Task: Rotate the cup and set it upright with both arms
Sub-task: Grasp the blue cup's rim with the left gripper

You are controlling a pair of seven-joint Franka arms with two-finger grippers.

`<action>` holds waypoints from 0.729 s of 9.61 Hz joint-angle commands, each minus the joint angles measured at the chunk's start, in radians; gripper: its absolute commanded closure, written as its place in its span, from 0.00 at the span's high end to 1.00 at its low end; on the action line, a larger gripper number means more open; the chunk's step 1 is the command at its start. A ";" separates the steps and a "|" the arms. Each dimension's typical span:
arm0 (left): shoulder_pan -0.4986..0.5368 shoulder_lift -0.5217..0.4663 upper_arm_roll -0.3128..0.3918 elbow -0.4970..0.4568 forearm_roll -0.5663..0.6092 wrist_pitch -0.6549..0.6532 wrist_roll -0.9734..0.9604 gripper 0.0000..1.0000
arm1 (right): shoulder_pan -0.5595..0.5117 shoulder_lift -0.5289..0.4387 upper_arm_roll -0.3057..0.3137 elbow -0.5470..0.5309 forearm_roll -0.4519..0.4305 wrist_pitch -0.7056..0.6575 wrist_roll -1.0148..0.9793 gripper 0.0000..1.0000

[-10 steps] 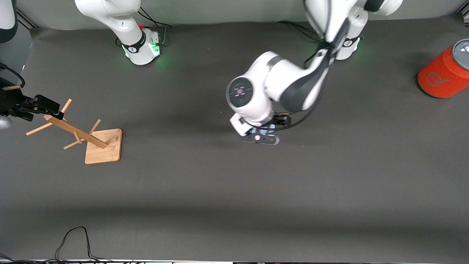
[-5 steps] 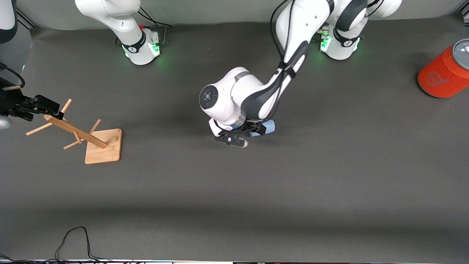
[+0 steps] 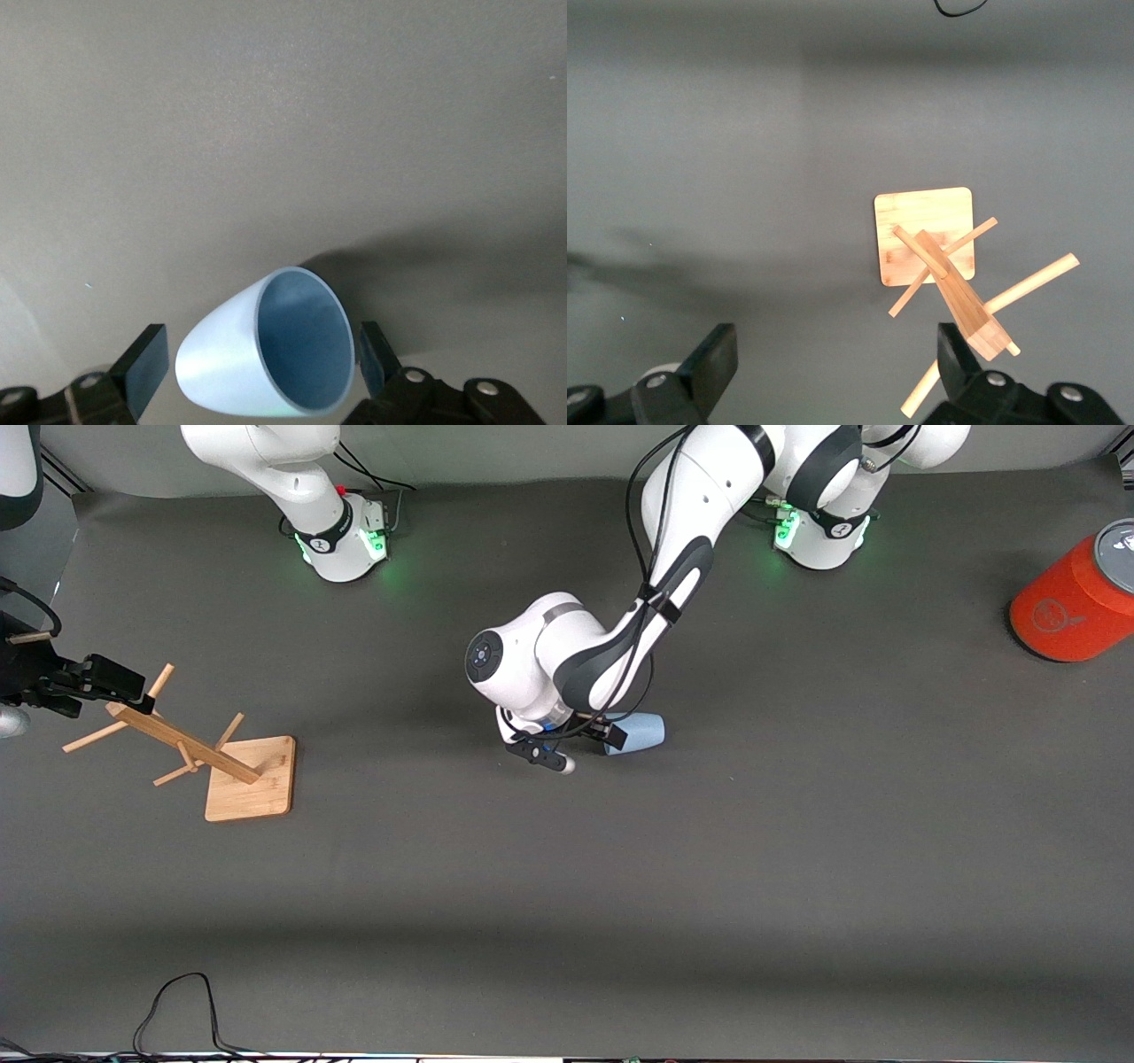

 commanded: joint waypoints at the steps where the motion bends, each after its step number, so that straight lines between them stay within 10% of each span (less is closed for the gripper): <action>1: -0.010 0.025 0.015 0.025 0.023 -0.009 0.027 1.00 | 0.007 0.005 0.002 -0.002 -0.009 0.004 -0.017 1.00; 4: -0.013 0.024 0.017 -0.033 0.039 -0.002 0.075 0.88 | 0.007 0.005 0.002 -0.002 -0.009 0.004 -0.019 1.00; 6: -0.016 0.024 0.017 -0.047 0.053 -0.007 0.083 0.50 | 0.005 0.007 0.002 0.000 -0.009 0.005 -0.019 1.00; 7: -0.018 0.024 0.017 -0.048 0.076 -0.012 0.086 0.11 | 0.004 0.007 0.000 -0.002 -0.009 0.005 -0.019 1.00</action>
